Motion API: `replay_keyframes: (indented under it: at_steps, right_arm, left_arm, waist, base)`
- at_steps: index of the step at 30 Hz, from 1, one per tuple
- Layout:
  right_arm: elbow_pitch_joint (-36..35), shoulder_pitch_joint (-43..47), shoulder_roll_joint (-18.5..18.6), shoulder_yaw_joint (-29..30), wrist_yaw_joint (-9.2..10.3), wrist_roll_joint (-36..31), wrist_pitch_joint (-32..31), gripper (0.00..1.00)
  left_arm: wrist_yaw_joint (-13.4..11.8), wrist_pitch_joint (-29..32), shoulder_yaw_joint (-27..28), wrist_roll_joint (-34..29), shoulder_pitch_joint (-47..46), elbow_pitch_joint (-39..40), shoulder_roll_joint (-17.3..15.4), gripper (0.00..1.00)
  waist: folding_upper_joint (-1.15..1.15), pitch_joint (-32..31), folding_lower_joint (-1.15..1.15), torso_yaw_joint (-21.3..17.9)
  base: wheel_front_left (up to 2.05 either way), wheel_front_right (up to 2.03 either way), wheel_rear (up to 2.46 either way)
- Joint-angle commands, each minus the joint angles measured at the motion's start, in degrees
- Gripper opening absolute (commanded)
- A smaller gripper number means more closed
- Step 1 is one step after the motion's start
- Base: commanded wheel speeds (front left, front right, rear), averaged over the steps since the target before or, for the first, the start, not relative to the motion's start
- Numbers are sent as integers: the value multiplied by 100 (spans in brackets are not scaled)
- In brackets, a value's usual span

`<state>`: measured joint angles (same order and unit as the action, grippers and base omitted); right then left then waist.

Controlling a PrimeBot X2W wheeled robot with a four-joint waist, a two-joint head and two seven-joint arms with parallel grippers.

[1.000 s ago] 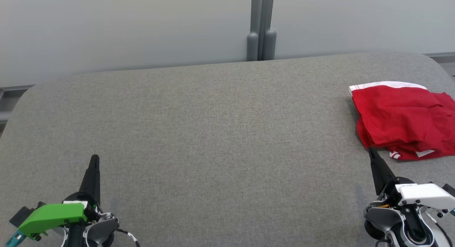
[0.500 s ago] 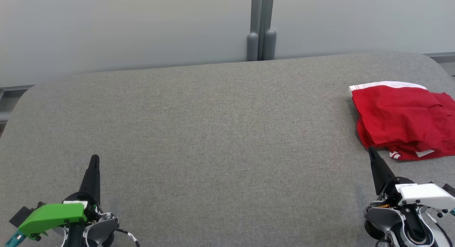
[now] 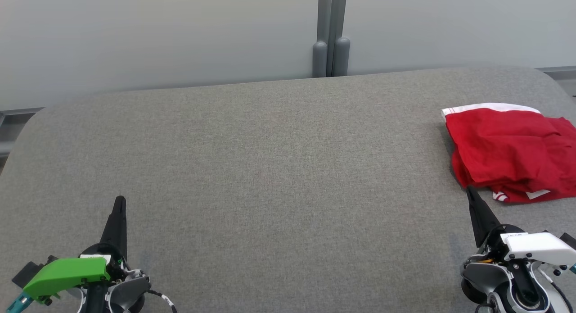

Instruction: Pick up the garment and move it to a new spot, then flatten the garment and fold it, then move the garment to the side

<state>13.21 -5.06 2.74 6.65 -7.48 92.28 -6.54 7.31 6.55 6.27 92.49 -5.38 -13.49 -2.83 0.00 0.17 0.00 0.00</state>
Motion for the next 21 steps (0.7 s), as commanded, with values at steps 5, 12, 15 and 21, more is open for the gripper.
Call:
replay_keyframes:
  at_steps: [5, 12, 15, 21]
  right_arm:
    - [-22, -57, 28, -5, -2, 43, -10, 0]
    - [-22, -57, 28, -5, -2, 43, -10, 0]
    - [-22, -57, 28, -6, -2, 43, -10, 0]
    - [-22, -57, 28, -5, -2, 44, -10, 0]
  left_arm:
    - [34, 16, 12, 3, -70, 8, 0, 0]
    - [34, 16, 12, 3, -70, 8, 0, 0]
    - [34, 16, 12, 3, -70, 8, 0, 0]
    - [34, 16, 12, 3, -70, 7, 0, 0]
  waist:
    - [0, 0, 0, 0]
    - [0, 0, 0, 0]
    - [0, 0, 0, 0]
    - [0, 0, 0, 0]
  base:
    - [0, 0, 0]
    - [0, 0, 0]
    - [0, 0, 0]
    - [0, 0, 0]
